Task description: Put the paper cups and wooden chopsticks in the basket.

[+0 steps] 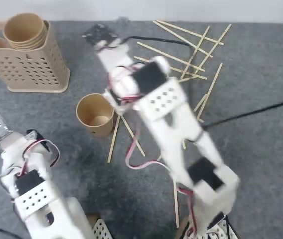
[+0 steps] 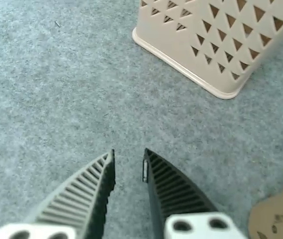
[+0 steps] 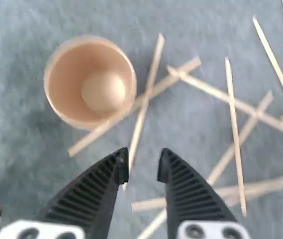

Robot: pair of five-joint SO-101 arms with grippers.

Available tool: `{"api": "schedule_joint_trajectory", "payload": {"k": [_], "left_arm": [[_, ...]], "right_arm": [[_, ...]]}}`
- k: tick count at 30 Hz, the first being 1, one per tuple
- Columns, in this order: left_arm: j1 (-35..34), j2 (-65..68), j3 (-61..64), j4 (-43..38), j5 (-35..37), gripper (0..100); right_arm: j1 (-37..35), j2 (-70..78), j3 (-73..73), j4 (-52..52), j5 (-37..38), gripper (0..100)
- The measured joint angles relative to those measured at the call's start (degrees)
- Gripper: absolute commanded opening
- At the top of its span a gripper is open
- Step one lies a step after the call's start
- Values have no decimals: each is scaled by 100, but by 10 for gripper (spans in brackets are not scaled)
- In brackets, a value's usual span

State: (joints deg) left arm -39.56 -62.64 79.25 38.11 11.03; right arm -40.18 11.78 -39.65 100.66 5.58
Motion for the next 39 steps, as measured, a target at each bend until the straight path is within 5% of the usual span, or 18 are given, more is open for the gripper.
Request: {"api": "schedule_joint_trajectory", "payload": {"k": [10, 22, 28, 39], "left_arm": [[290, 0, -167, 132, -18, 94], [1925, -9, -3279, 3015, -18, 94], [2611, 765, -3499, 2901, -308, 94], [2884, 3402, -3499, 1486, -325, 94]], "right_arm": [[1758, -2716, 3719, -18, 0, 9], [3868, -5442, 9582, -2734, 1758, 9], [4053, -5635, 11174, -4202, 2127, 9], [4114, -5873, 11305, -4290, 2092, 9]]}}
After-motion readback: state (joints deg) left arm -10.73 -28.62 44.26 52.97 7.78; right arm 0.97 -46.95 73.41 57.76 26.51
